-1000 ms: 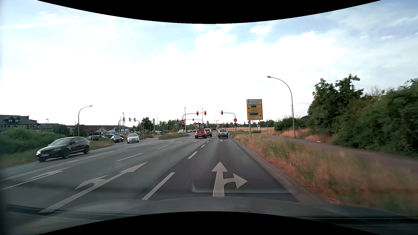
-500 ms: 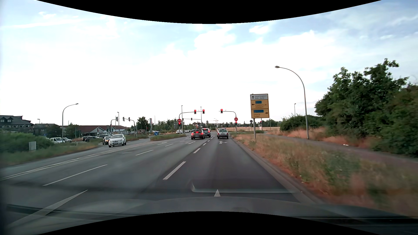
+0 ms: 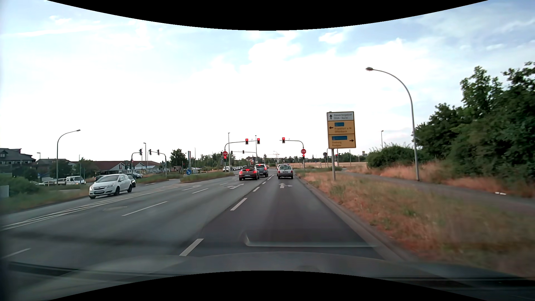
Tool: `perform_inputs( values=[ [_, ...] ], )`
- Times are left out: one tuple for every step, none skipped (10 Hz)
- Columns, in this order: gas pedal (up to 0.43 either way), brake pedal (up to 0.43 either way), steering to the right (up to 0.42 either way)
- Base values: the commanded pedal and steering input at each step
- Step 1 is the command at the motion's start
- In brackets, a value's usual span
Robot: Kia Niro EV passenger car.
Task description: Follow the waypoints while adhering to traffic rules and regulations
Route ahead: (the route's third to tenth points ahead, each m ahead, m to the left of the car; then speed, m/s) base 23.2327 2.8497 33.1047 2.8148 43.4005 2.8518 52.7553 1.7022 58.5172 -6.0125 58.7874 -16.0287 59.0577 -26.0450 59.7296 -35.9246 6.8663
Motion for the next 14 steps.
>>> perform_inputs(
  values=[
    [0.000,0.195,-0.011],
    [0.000,0.195,-0.013],
    [0.000,0.195,-0.012],
    [0.000,0.195,-0.009],
    [0.000,0.195,-0.005],
    [0.000,0.195,-0.005],
    [0.000,0.195,-0.006],
    [0.000,0.195,-0.008],
    [0.000,0.195,-0.009],
    [0.000,0.195,-0.009],
    [0.000,0.195,-0.007],
    [0.000,0.195,-0.006],
    [0.000,0.195,-0.005],
    [0.000,0.195,-0.006]
  ],
)
